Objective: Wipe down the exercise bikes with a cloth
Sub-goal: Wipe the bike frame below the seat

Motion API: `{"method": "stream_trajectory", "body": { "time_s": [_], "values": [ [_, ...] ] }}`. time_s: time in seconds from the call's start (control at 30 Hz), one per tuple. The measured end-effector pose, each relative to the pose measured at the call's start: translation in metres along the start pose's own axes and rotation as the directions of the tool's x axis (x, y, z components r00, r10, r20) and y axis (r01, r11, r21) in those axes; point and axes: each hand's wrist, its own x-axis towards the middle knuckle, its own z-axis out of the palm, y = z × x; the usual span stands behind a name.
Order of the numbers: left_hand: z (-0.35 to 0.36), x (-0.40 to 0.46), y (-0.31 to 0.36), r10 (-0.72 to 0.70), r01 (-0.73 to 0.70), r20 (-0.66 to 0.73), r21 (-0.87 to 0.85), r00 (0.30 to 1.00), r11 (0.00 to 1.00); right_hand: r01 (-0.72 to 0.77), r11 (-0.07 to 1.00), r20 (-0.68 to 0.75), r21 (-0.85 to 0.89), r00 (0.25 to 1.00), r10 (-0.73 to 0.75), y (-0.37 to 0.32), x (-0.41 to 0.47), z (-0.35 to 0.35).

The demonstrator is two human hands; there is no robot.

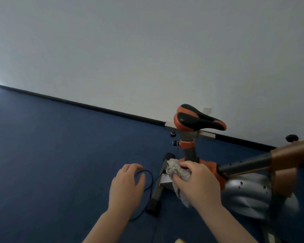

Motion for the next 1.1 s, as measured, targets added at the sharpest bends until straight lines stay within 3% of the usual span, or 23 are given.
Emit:
{"method": "stream_trajectory", "body": {
  "time_s": [0.27, 0.67, 0.87, 1.1],
  "values": [
    [-0.027, 0.053, -0.059, -0.091, 0.093, -0.078, 0.013, 0.993, 0.996, 0.127, 0.992, 0.082, -0.014, 0.989, -0.125, -0.048, 0.062, 0.064],
    [-0.035, 0.177, -0.115, -0.164, 0.165, -0.059, 0.012, 0.985, 0.986, 0.133, 0.991, 0.163, -0.011, 0.978, -0.130, -0.095, 0.185, 0.138],
    [-0.042, 0.262, -0.149, -0.122, 0.122, -0.020, -0.009, 0.992, 0.993, 0.085, 0.995, 0.147, -0.042, 0.986, -0.078, -0.126, 0.243, 0.180],
    [-0.068, 0.407, -0.197, 0.074, -0.076, 0.126, 0.018, 0.989, 0.997, -0.098, 0.994, -0.006, -0.037, 0.995, 0.098, -0.182, 0.327, 0.242]
  ]
}}
